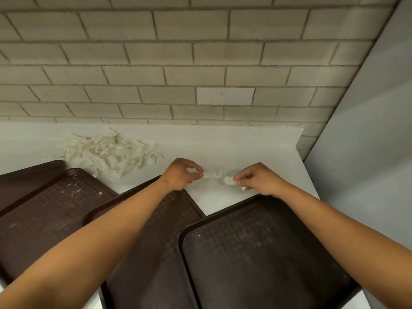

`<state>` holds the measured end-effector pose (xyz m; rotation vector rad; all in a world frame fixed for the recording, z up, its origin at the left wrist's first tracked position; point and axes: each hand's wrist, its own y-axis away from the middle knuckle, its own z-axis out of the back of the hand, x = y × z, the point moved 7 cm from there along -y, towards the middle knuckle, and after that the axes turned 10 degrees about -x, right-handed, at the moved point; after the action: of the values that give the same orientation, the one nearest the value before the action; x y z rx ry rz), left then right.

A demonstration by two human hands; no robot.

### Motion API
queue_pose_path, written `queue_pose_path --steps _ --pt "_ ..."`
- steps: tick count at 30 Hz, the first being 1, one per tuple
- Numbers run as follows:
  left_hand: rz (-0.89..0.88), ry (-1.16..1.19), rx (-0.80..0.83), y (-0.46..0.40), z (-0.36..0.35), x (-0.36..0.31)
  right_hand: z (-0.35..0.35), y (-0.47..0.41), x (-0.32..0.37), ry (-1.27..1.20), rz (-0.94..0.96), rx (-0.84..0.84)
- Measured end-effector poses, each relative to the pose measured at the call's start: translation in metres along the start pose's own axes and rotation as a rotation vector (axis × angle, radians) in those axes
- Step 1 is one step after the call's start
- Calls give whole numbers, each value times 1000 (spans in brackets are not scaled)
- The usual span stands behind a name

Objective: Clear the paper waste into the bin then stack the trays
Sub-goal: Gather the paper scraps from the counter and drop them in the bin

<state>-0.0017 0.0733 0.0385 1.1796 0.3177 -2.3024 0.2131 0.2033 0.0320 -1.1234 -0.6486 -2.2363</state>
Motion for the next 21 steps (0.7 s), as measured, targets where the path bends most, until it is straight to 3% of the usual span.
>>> queue_pose_path --steps 12,21 --pt "-82 99 -100 109 37 -40 14 109 41 -125 140 -167" --pt "-99 214 -123 196 52 -58 7 199 43 -201 128 -247"
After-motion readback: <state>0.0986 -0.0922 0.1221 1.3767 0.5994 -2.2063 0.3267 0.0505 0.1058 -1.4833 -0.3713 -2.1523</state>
